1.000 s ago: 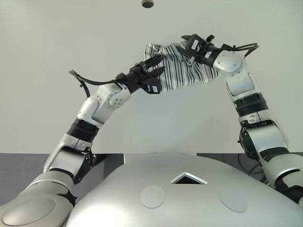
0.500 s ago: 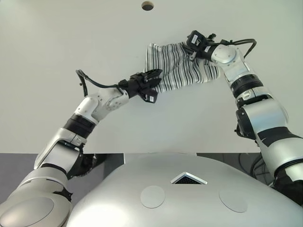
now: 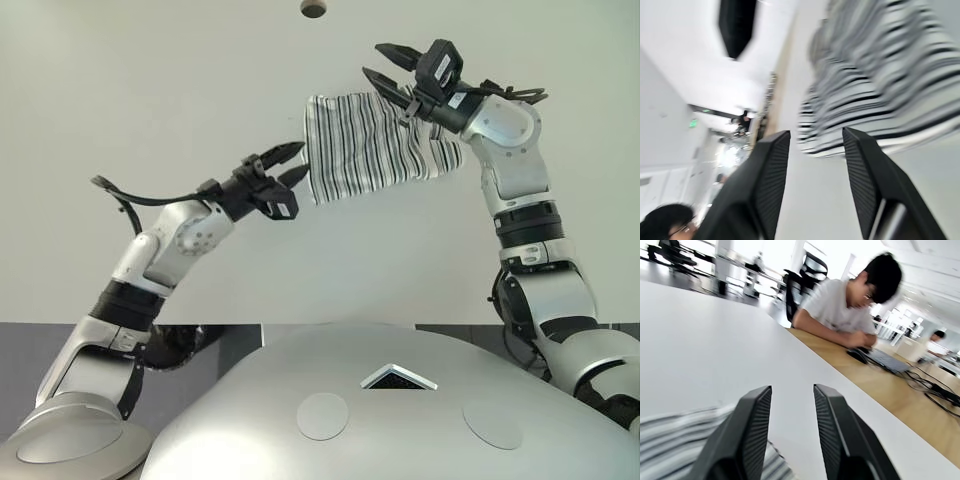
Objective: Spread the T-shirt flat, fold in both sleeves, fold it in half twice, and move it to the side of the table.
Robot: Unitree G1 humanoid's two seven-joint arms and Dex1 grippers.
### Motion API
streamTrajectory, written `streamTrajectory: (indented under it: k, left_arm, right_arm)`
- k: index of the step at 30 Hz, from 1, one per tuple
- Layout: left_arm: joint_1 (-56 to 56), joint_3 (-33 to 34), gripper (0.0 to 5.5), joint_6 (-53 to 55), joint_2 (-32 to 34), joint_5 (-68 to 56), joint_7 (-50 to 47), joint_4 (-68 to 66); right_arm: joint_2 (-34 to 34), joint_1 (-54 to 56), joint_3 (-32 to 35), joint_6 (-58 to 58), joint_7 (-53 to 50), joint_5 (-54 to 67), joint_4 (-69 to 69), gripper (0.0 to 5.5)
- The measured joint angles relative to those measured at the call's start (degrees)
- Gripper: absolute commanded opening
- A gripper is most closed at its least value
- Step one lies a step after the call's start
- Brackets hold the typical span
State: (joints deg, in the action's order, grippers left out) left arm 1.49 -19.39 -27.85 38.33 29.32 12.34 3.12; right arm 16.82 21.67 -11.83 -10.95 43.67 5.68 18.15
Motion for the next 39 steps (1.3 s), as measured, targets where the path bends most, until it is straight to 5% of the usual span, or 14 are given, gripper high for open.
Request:
streamTrajectory:
  k: [8, 14, 19, 24, 30, 39]
  left_arm:
    - [-0.18, 10.27, 1.93, 0.05, -5.55, -12.00, -2.10, 6.77]
    - [-0.11, 11.87, 1.93, 0.19, -7.02, -12.97, -1.82, 7.27]
    - [1.15, 12.82, 1.93, 1.52, -9.15, -10.97, -2.66, 7.34]
    - [3.25, 12.95, 1.93, 2.76, -11.57, -8.53, -4.19, 8.11]
    - [8.46, 15.07, 1.93, 3.70, -12.91, -6.16, -6.62, 9.86]
    - [4.22, 16.89, 1.93, 2.14, -17.13, -7.52, -11.44, 0.32]
  right_arm:
    - [4.15, -0.32, -6.39, -0.11, 3.57, -8.79, 11.96, 1.60]
    - [7.97, 11.96, -4.99, -2.68, 6.78, -9.87, 32.30, 1.60]
    - [17.34, 17.74, 11.18, 8.73, -9.65, -1.54, 54.99, 1.60]
    - [23.67, 9.97, 28.25, 11.20, -30.91, 6.44, 58.41, 1.60]
    - [23.67, 8.82, 29.90, 10.39, -40.74, 2.77, 58.34, 1.60]
    - [20.07, 11.52, 40.63, 9.47, -40.37, 8.23, 58.37, 1.60]
